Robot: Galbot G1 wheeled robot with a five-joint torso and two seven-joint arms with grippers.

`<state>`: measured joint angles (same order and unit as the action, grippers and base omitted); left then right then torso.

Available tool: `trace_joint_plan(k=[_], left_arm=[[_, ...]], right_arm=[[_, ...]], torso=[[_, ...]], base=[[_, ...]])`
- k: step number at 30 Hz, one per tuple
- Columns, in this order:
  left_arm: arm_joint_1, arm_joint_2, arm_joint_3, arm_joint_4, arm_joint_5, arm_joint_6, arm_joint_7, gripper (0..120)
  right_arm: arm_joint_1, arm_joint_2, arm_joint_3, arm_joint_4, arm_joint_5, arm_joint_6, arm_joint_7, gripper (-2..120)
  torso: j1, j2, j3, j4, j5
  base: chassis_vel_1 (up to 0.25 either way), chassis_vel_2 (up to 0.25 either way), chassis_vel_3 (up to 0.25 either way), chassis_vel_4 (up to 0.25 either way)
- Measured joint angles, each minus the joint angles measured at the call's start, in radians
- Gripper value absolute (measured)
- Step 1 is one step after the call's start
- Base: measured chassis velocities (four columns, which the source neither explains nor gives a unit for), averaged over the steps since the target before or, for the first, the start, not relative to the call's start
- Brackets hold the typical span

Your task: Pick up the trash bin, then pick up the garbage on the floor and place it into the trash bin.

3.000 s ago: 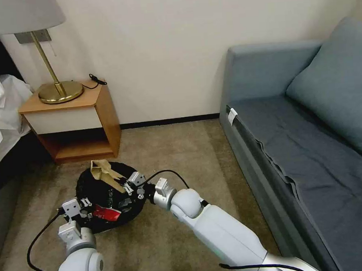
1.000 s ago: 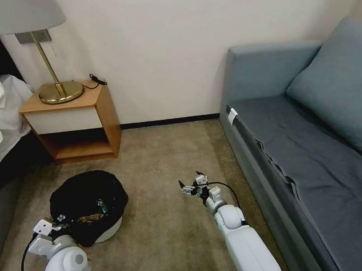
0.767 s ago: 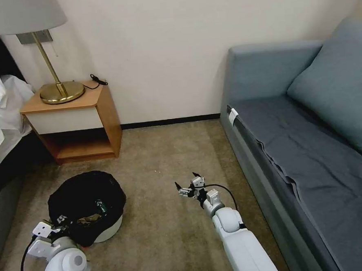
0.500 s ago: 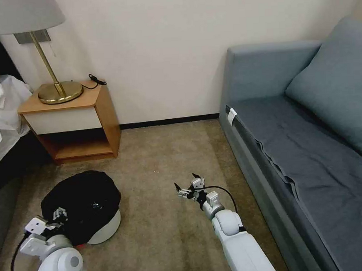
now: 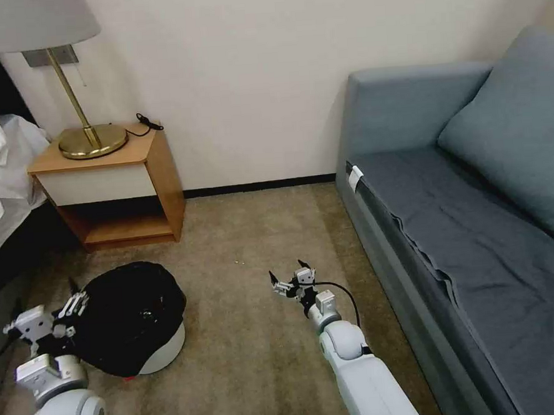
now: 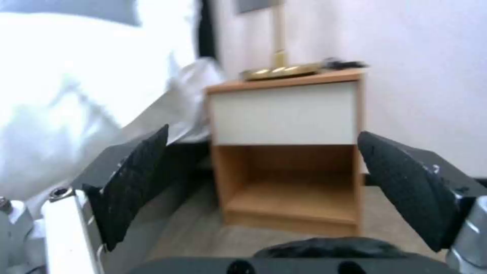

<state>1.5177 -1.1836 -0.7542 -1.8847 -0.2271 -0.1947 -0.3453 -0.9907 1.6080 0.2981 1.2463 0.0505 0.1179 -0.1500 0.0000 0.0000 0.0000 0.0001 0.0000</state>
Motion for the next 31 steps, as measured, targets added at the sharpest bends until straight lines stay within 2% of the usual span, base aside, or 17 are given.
trace_joint_plan(k=[2, 4, 8, 11, 15, 31], left_arm=[[-0.003, 0.005, 0.014, 0.001, 0.012, -0.004, 0.008, 100], [-0.019, 0.013, 0.083, 0.015, 0.033, -0.008, 0.020, 100], [-0.024, 0.013, 0.109, 0.022, 0.040, -0.008, 0.022, 100], [-0.043, -0.006, 0.163, 0.056, 0.071, -0.021, 0.033, 100], [-0.048, -0.025, 0.192, 0.067, 0.098, -0.027, 0.042, 100], [-0.048, -0.028, 0.193, 0.067, 0.099, -0.021, 0.041, 100]], right_arm=[[0.001, 0.000, 0.001, 0.004, 0.007, 0.000, 0.004, 100], [0.002, 0.000, 0.006, 0.015, 0.032, 0.000, 0.016, 100], [0.002, 0.000, 0.009, 0.017, 0.042, 0.000, 0.021, 100], [0.009, 0.000, 0.014, 0.016, 0.064, 0.004, 0.023, 100], [0.014, 0.000, 0.024, 0.011, 0.076, 0.009, 0.017, 100], [0.012, 0.000, 0.027, 0.011, 0.077, 0.010, 0.011, 100]], torso=[[0.000, 0.000, 0.000, -0.0001, 0.0000], [0.000, 0.000, 0.000, -0.0003, -0.0001], [0.000, 0.000, 0.000, -0.0004, 0.0000], [0.000, 0.000, 0.000, -0.0002, 0.0000], [0.000, 0.000, 0.000, -0.0003, 0.0000], [0.000, 0.000, 0.000, -0.0002, 0.0000]], base=[[0.000, 0.000, 0.000, 0.000], [0.000, 0.000, 0.000, 0.000], [0.000, 0.000, 0.000, 0.000], [0.000, 0.000, 0.000, 0.000], [0.000, 0.000, 0.000, 0.000], [0.000, 0.000, 0.000, 0.000]])
